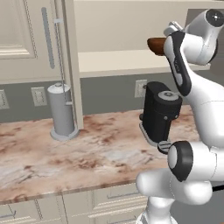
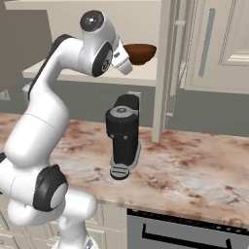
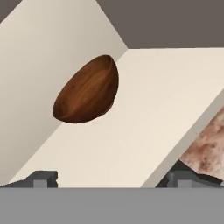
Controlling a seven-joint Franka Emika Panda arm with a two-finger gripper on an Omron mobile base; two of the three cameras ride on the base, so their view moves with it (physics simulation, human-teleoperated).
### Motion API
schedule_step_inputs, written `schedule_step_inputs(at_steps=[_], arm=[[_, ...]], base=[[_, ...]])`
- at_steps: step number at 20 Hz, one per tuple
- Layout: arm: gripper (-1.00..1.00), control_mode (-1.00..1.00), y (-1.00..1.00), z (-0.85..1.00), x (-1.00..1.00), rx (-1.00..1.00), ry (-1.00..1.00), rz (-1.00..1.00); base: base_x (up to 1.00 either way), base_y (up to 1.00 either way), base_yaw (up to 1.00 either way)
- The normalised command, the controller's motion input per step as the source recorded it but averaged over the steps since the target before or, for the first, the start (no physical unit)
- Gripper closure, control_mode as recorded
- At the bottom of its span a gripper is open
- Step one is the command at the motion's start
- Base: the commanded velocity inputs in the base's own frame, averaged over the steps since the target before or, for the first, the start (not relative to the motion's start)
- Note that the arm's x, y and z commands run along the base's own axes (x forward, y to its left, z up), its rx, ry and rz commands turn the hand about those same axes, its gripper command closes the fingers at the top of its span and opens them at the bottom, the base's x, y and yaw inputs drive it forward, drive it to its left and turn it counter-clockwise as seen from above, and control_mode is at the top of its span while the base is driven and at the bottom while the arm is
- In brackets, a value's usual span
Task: Take the smaller bowl and place it next to the appetizer plate on the dining counter , and place the larger bowl next to the plate with cooked food.
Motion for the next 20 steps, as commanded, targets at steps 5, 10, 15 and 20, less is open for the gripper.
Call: schedule_step_inputs(at_steps=[5, 10, 15, 20], arm=[[-1.0, -1.0, -0.16, -0.13, 0.24, 0.0, 0.0, 0.0], [-1.0, -1.0, -0.15, -0.15, 0.29, 0.0, 0.0, 0.0], [-1.0, -1.0, -0.1, -0.07, 0.31, 0.0, 0.0, 0.0], [-1.0, -1.0, -0.02, 0.0, 0.33, 0.0, 0.0, 0.0]], base=[[0.0, 0.0, 0.0], [0.0, 0.0, 0.0], [0.0, 0.0, 0.0], [0.0, 0.0, 0.0]])
